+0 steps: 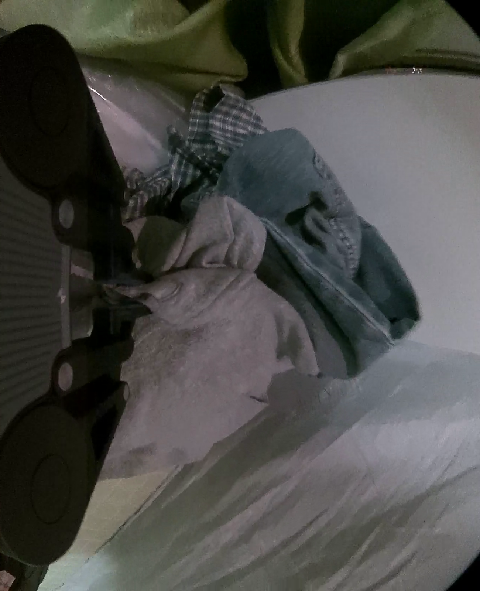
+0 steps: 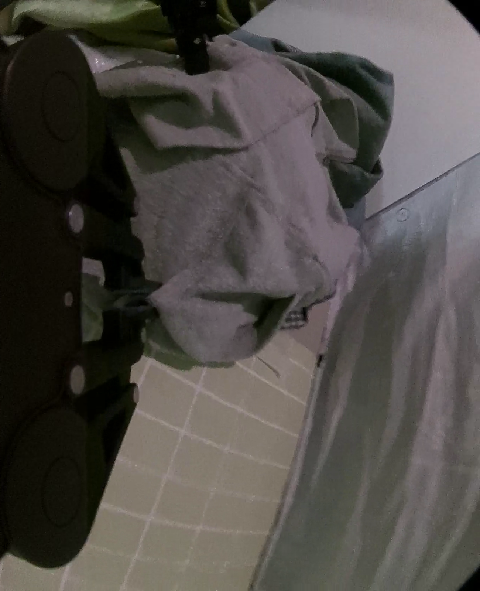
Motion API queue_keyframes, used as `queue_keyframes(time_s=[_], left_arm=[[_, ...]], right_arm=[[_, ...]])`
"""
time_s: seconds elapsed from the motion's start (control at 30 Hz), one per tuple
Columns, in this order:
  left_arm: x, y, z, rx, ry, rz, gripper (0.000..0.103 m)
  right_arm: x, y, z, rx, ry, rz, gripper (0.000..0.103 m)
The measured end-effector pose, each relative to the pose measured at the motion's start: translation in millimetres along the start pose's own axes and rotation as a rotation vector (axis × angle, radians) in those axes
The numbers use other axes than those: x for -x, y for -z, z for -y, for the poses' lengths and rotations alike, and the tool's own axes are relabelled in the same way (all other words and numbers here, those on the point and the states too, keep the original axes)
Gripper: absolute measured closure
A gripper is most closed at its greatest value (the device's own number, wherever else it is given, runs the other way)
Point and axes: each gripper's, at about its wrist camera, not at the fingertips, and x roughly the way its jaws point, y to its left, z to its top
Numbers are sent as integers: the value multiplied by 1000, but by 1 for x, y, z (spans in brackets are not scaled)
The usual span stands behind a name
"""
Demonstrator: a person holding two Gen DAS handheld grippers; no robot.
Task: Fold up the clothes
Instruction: 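Grasp the grey sweatshirt from the pile with both grippers, then lift the grey sweatshirt with both grippers and carry it onto open table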
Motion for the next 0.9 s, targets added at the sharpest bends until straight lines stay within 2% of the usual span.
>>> queue_keyframes(time_s=[0.13, 0.23, 0.33, 0.4, 0.57, 0.67, 0.77, 0.87, 0.9], left_arm=[[33, 17, 14, -33, 46, 18, 94], [59, 42, 31, -69, 101, 2, 94], [79, 78, 53, -113, 167, -55, 94], [87, 112, 68, -137, 210, -120, 94], [98, 200, 104, -163, 281, -309, 92], [111, 231, 120, -184, 301, -362, 85], [124, 246, 131, -163, 290, -359, 83], [136, 248, 138, -144, 251, -319, 73], [141, 247, 138, -131, 235, -296, 65]], right_arm=[[39, 9, 12, -11, 25, 68, 99], [77, 30, 14, 19, 84, 115, 99], [123, 63, 32, -30, 140, 149, 99], [160, 93, 50, -75, 184, 160, 99], [235, 178, 103, -156, 331, 102, 99], [272, 220, 137, -237, 379, 64, 99], [305, 255, 167, -315, 409, 33, 98], [325, 263, 181, -333, 388, 34, 92], [329, 261, 182, -327, 389, 46, 91]])
